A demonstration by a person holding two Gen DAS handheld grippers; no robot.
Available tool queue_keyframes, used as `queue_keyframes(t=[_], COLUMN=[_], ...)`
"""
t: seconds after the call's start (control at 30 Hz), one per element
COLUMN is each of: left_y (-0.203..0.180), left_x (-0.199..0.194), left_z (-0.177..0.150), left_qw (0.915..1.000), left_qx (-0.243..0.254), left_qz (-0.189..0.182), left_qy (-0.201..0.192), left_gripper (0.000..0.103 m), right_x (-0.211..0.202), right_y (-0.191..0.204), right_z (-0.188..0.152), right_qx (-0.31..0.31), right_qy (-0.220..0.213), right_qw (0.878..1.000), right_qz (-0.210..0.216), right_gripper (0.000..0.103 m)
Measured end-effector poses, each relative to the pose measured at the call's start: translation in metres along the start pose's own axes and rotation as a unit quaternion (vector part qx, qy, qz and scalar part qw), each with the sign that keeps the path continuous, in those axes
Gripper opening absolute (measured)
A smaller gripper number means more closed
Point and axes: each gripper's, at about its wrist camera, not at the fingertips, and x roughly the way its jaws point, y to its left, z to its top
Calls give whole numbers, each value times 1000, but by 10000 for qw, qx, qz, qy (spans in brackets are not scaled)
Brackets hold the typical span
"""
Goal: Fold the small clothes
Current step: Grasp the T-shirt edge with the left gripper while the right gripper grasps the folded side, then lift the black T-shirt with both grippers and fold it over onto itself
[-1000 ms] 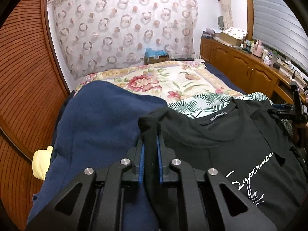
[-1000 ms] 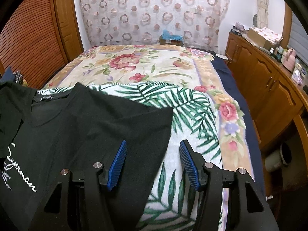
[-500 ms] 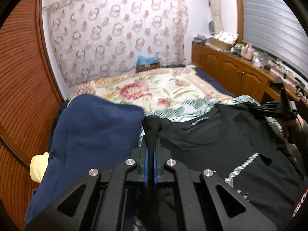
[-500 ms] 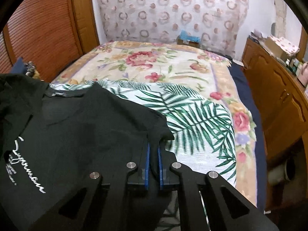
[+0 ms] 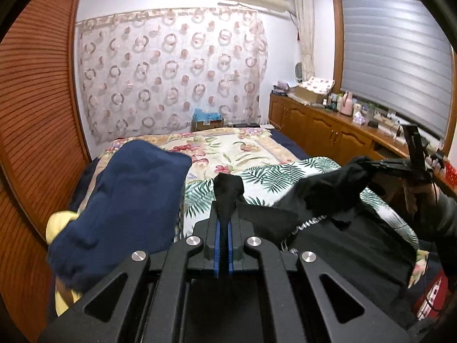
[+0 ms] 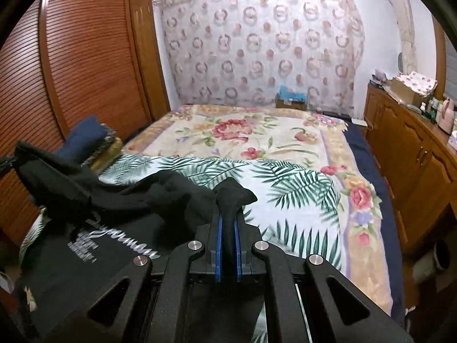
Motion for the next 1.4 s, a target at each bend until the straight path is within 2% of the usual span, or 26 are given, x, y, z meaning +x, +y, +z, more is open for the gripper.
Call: queue_keyframes(t=[0.3, 0.47, 0.6, 0.83, 0.97, 1.1, 1.27, 1.33, 1.37, 1.4], left_y=[5, 0, 8, 11, 14, 7, 0, 3, 4, 6], left_x=[-74, -107, -117, -105, -111, -114, -129, -128, -126, -123], left_z=[-55, -95, -119, -143, -146, -140, -128, -125, -122, -121], left_qw=[9993, 9986, 9969, 9951, 9949, 9963, 9977, 9976, 9975, 9973], left_qx=[-309, -471, -744, -805, -868, -670, -601, -637, -664, -698], left_qz=[129, 220, 253, 354, 316, 414, 326, 269, 250, 239], left_qy=[-170, -17, 97, 461, 395, 347, -12, -79, -78, -66], left_gripper=[5, 5, 5, 5, 5, 6, 29, 51, 56, 67], right_x=[-93, -137, -163, -156, -144, -143, -150, -147, -148, -148], right_y=[18, 30, 38, 45, 44, 47, 52, 52, 52, 51], right_z=[-67, -91, -106, -131, -131, -128, -128, -129, -130, -132], right_qx=[33, 23, 58, 22, 92, 95, 36, 43, 35, 31], right_qy=[-159, -87, 47, 601, 804, 843, 806, 810, 811, 811], right_qw=[9999, 10000, 10000, 9981, 9965, 9961, 9964, 9964, 9964, 9963], right_qz=[5, 18, 38, -122, -219, -262, -258, -243, -256, -267], right_gripper=[7, 7, 7, 7, 7, 7, 7, 7, 7, 7])
